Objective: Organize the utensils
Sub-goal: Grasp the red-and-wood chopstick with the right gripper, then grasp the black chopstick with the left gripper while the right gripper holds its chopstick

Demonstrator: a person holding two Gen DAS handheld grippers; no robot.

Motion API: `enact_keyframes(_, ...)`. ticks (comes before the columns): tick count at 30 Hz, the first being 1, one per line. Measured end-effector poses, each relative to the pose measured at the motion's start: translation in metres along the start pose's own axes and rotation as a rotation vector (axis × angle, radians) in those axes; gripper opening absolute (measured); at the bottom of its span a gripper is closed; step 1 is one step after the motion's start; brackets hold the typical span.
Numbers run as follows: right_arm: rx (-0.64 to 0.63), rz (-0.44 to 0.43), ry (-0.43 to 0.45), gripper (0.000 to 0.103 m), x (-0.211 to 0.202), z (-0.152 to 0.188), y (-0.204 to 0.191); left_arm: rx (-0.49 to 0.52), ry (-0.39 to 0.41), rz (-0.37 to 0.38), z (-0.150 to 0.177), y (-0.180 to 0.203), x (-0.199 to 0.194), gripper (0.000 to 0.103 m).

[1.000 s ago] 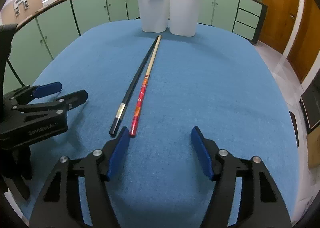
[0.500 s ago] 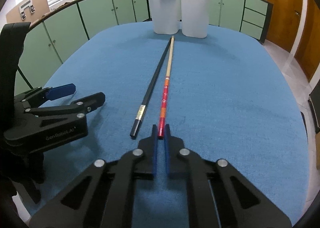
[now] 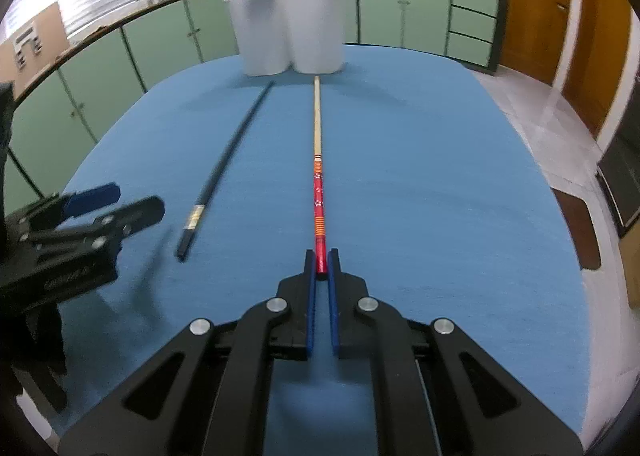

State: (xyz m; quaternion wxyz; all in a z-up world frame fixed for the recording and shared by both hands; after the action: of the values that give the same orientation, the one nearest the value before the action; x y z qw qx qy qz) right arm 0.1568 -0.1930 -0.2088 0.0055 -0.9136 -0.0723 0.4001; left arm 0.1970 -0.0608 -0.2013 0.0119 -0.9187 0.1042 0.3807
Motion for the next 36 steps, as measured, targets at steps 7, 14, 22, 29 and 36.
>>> enact_keyframes(7, 0.026, 0.009, 0.003, 0.005, -0.001, 0.001, 0.02, 0.031, -0.037, 0.018, 0.008, 0.029, 0.01, 0.064)
enact_keyframes(14, 0.009, -0.004, 0.001, 0.006, -0.001, 0.004, 0.016, 0.058, -0.032, -0.027, 0.007, 0.035, 0.012, 0.049)
enact_keyframes(22, 0.026, -0.014, 0.005, 0.007, -0.004, 0.005, 0.019, 0.082, -0.02, -0.039, 0.006, 0.039, 0.011, 0.018)
enact_keyframes(29, 0.004, 0.005, 0.005, 0.005, -0.002, 0.005, 0.016, 0.122, -0.02, -0.059, 0.005, 0.045, 0.014, 0.009)
enact_keyframes(36, 0.015, -0.002, 0.022, 0.005, -0.007, 0.003, 0.017, 0.086, -0.015, -0.039, 0.003, 0.042, 0.012, 0.007)
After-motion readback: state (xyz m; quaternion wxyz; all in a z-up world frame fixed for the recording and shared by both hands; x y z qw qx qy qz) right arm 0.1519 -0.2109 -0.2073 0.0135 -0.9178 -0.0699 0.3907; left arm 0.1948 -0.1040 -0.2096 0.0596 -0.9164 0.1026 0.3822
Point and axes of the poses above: each gripper's, at about its wrist camera, not at the fingertips, and x roughly the way its jaws point, y to its right, z to its underside, the point moved 7 cm from there along x, roughly the way its jaws point, and after that the axes turned 5 degrees about y, right-handed, at the moved point
